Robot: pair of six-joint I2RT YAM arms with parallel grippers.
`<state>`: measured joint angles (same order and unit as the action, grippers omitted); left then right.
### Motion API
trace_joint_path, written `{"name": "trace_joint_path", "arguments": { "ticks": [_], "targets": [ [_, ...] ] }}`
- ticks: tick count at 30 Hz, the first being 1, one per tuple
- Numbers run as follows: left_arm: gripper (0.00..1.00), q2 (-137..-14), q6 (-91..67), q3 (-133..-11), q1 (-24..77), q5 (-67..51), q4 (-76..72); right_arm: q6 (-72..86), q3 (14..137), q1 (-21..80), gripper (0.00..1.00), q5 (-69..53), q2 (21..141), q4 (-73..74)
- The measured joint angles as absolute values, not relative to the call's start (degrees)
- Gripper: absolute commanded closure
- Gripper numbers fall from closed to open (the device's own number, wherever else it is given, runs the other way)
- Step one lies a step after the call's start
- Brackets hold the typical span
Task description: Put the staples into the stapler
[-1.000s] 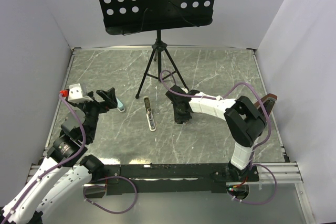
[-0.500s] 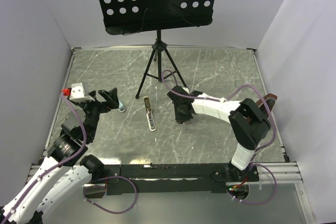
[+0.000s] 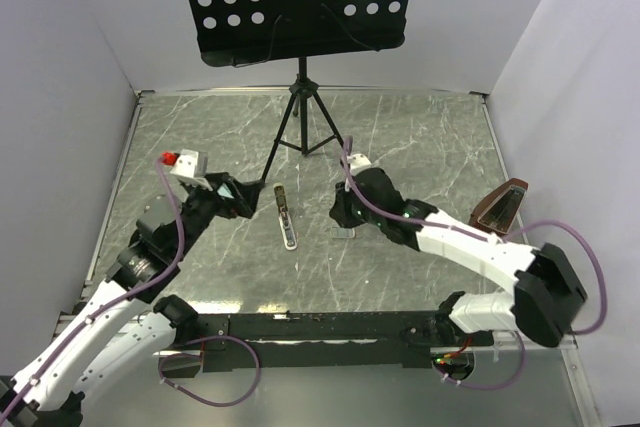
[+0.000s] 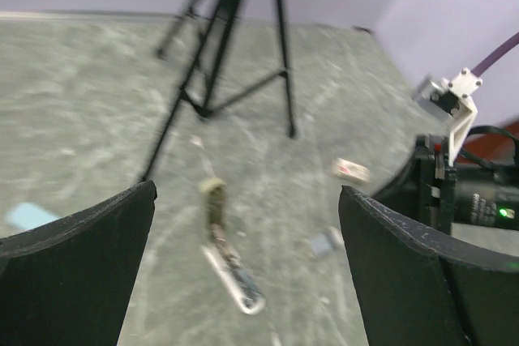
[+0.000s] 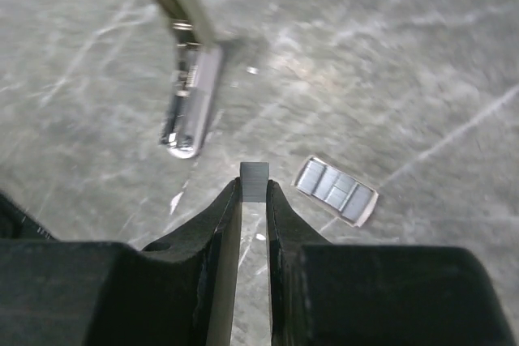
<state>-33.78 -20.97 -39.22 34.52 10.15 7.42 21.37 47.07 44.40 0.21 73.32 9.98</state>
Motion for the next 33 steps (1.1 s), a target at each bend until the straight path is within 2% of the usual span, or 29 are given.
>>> {"name": "trace_joint_path", "arguments": {
  "ticks": [10, 19, 26, 33],
  "targets": [
    [0.01, -37.76, -33.93, -31.55, 34.52, -7.09, -5.15, 10.24, 32.93, 44.71, 0.82, -12.91, 61.56, -14.55],
    [0.03, -44.45, -35.59, -29.63, 34.52, -20.34, -16.49, 8.29, 31.20, 44.75, 0.82, -21.91, 57.95, -24.47],
    [0.03, -44.86, -32.14, -27.51, 34.52, -26.85, -25.19, 10.11, 28.01, 44.75, 0.82, -25.12, 54.50, -29.65],
    [0.03, -44.58, -19.18, -29.54, 34.52, -38.63, -22.28, 11.31, 27.62, 44.75, 0.82, -29.63, 53.84, -33.23]
  ]
}}
